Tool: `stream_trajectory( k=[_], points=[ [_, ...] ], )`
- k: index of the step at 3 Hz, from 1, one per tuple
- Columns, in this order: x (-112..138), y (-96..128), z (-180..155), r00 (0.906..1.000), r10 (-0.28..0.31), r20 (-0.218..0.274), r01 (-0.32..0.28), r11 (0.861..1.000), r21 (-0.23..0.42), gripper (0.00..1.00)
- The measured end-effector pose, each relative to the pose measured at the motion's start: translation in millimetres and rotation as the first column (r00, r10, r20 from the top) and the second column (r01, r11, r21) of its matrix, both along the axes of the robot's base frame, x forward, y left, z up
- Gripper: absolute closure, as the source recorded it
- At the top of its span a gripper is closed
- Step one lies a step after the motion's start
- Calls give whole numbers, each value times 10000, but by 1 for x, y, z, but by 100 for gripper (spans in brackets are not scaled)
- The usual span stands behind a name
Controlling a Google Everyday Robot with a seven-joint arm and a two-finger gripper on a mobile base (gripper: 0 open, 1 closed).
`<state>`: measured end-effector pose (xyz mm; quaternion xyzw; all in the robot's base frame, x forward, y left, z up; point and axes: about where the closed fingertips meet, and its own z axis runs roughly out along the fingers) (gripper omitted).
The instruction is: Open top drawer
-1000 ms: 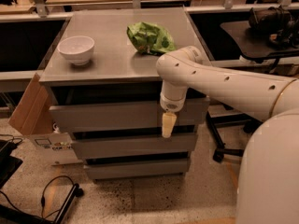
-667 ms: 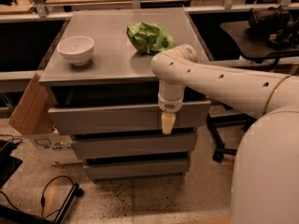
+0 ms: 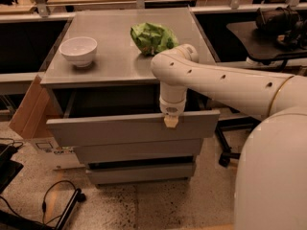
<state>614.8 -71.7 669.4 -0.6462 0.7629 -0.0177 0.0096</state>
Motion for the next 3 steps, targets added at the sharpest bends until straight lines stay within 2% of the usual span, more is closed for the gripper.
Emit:
stream_trajectory(
  k=[1,3],
  points=[
    [-1,-1,-3,10000,0,-45,0,10000,-16,86],
    [-1,-1,-3,10000,2,-55,-2,10000,-19,39]
  ],
)
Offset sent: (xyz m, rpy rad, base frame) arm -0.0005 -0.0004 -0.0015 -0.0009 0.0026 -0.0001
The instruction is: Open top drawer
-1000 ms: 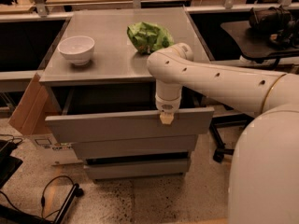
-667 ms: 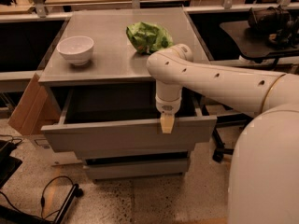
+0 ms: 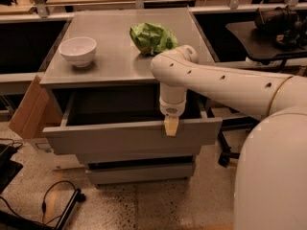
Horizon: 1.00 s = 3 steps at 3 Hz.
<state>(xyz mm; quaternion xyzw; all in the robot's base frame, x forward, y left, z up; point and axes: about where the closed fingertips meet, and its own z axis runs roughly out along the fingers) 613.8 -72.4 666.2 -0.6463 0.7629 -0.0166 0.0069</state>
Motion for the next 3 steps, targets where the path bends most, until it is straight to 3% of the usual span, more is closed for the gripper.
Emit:
stream_trajectory(
  k=[1,2,3],
  points=[
    [0,0,0,10000,0,-1,0,10000,0,16],
    [-1,-1,-2,10000,-3,-36,3,10000,-13,0],
    [-1,-1,-2,10000,-3,-37,3,10000,-12,0]
  ],
)
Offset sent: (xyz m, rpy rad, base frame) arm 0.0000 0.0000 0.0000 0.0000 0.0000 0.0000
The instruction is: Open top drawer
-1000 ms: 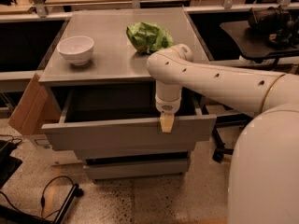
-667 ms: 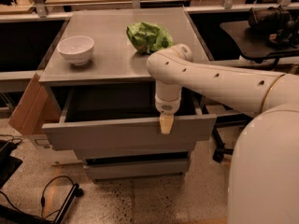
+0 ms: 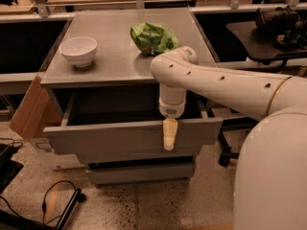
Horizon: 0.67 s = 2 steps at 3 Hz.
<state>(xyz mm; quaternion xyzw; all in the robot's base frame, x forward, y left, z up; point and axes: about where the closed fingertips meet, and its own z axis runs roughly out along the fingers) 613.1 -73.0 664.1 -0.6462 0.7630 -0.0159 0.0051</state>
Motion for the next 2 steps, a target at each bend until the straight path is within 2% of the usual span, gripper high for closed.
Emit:
stream_trajectory(
  k=[1,2],
  points=[
    [-8,-1,-3,9999,-96,-130,98,9999,141,0],
    [-48,6,-1,9970,-629,-450,655,9962,579,18]
  ],
)
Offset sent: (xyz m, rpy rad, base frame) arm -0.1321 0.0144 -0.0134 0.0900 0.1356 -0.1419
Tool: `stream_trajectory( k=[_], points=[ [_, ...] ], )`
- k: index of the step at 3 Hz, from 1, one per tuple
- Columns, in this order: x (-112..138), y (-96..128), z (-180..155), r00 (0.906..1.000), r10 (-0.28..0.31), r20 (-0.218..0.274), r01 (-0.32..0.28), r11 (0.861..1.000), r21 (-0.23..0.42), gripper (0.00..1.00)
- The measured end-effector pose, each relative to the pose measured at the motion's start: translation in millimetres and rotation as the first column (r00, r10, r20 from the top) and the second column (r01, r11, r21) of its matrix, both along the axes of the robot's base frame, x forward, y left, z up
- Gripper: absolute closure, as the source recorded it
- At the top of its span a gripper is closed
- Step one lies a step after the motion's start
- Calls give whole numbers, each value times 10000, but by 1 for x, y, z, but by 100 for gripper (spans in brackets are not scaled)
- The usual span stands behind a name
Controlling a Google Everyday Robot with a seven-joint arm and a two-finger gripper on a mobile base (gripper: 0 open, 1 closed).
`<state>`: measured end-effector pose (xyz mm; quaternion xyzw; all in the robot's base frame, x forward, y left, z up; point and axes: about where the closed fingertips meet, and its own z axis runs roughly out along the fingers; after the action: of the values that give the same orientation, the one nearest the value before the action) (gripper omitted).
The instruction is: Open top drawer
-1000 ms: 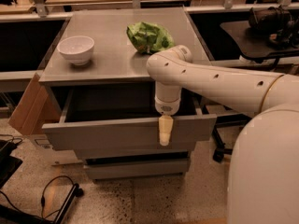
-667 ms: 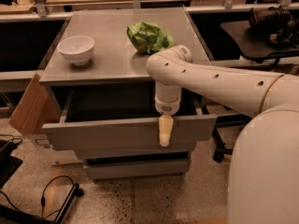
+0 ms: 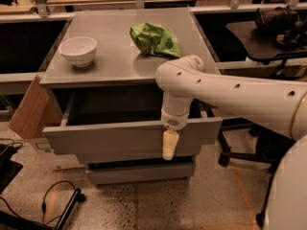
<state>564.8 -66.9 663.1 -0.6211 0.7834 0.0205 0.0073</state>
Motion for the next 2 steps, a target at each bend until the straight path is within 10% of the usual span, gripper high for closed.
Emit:
stream_trajectory(
  k=[2],
  points=[
    [-71,25,1,9935,-574,-987,617,9973,408,65]
  ],
)
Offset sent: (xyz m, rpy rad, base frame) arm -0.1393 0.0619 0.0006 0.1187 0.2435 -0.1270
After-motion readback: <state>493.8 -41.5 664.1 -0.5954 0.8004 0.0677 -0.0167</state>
